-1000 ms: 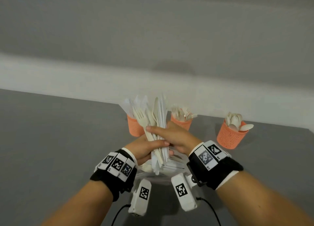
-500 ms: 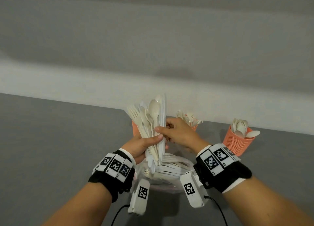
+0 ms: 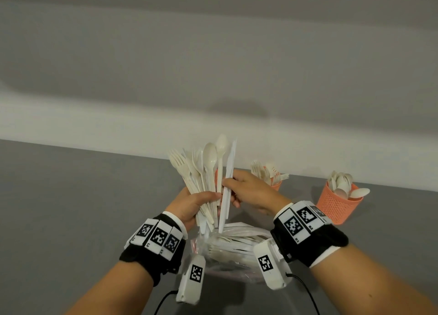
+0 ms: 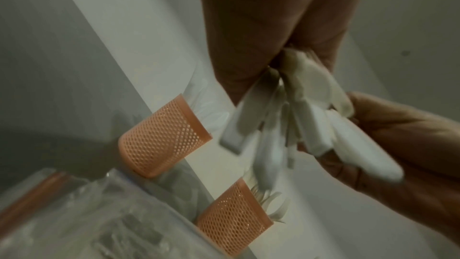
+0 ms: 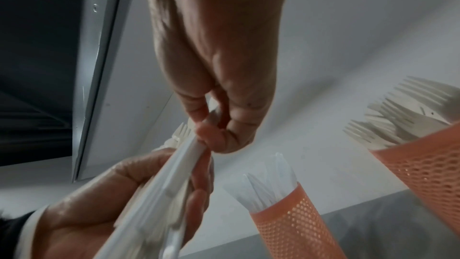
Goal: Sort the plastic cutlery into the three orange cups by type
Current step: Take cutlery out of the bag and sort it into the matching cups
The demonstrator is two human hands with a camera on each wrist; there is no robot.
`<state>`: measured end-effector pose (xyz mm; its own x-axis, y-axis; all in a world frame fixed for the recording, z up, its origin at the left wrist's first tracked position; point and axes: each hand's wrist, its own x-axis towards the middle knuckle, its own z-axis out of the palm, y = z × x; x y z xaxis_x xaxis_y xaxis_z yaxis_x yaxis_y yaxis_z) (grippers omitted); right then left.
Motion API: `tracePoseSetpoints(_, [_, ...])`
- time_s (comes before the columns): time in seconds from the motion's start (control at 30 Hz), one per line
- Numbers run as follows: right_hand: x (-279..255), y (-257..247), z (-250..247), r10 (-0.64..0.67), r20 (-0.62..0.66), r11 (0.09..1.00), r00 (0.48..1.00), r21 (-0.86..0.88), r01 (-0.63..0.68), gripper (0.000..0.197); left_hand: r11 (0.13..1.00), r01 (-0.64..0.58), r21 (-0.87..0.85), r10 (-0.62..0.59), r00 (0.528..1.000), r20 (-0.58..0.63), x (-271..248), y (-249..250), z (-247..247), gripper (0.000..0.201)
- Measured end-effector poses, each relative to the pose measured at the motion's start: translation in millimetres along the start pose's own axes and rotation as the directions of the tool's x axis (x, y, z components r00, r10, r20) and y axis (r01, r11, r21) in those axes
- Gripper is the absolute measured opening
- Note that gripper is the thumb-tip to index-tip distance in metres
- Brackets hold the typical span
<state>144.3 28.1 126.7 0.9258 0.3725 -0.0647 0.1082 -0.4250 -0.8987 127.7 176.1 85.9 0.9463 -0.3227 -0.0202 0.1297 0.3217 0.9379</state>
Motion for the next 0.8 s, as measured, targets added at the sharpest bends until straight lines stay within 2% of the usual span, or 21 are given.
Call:
tracePoseSetpoints(0.07, [7.5,-0.3,-0.6,0.005,0.02,1.0,1.0,-0.012,-0.005,0.02,0.999,-0.013,0.029,0.013,1.0,0.011,0.7,2.3,-3.7,0.041])
tracePoseSetpoints(0.2, [21.5,1.8,5.1,0.015,0.067,1.0,0.998,-0.003,-0.015,0.014,0.998,-0.019,0.057,0.022,0.998,-0.055,3.4,6.3,-14.9,0.042])
tracePoseSetpoints(0.27, [30.1,-0.5,3.5,0.008,0.063,1.0,0.998,0.01,-0.008,0.016,0.999,-0.022,0.049,0.028,0.991,-0.127,5.2,8.4,-24.3,0.031])
tracePoseSetpoints(0.3, [35.7,-3.0,-0.1,-0.009,0.034,1.0,0.999,0.005,0.009,0.017,0.999,-0.024,0.024,0.028,0.985,-0.169,6.3,9.3,-31.0,0.026])
tracePoseSetpoints(0.37, [49.2,-9.1,-9.3,-0.072,-0.11,0.997,0.991,-0.006,0.072,0.016,0.999,-0.019,-0.037,0.01,0.972,-0.234,8.8,10.9,-46.5,0.025])
tracePoseSetpoints(0.47, [71.3,-16.3,-19.3,-0.173,-0.381,0.985,0.908,-0.052,0.165,0.012,0.998,-0.029,-0.064,0.008,0.956,-0.294,12.3,15.5,-66.9,0.011])
tracePoseSetpoints(0.57, [95.8,-13.1,-14.0,-0.245,-0.472,0.969,0.847,-0.152,0.196,0.016,0.995,-0.076,-0.06,0.058,0.963,-0.264,13.8,20.9,-77.5,0.016])
tracePoseSetpoints(0.63, [109.4,-3.5,-3.8,-0.245,-0.453,0.963,0.857,-0.217,0.161,0.018,0.994,-0.086,-0.062,0.07,0.97,-0.233,15.7,21.2,-82.4,0.03])
tracePoseSetpoints(0.7, [120.3,11.4,9.0,-0.171,-0.372,0.955,0.912,-0.291,0.06,0.019,0.995,-0.067,-0.07,0.05,0.975,-0.216,17.2,18.9,-85.2,0.039])
tracePoseSetpoints(0.77, [128.3,26.3,19.2,-0.061,-0.277,0.907,0.959,-0.416,-0.062,0.022,0.994,-0.051,-0.098,0.03,0.979,-0.199,18.1,14.8,-85.3,0.041])
tracePoseSetpoints(0.8, [130.1,31.7,21.8,-0.034,-0.273,0.891,0.961,-0.444,-0.094,0.03,0.992,-0.048,-0.113,0.026,0.981,-0.19,19.2,12.2,-84.9,0.038])
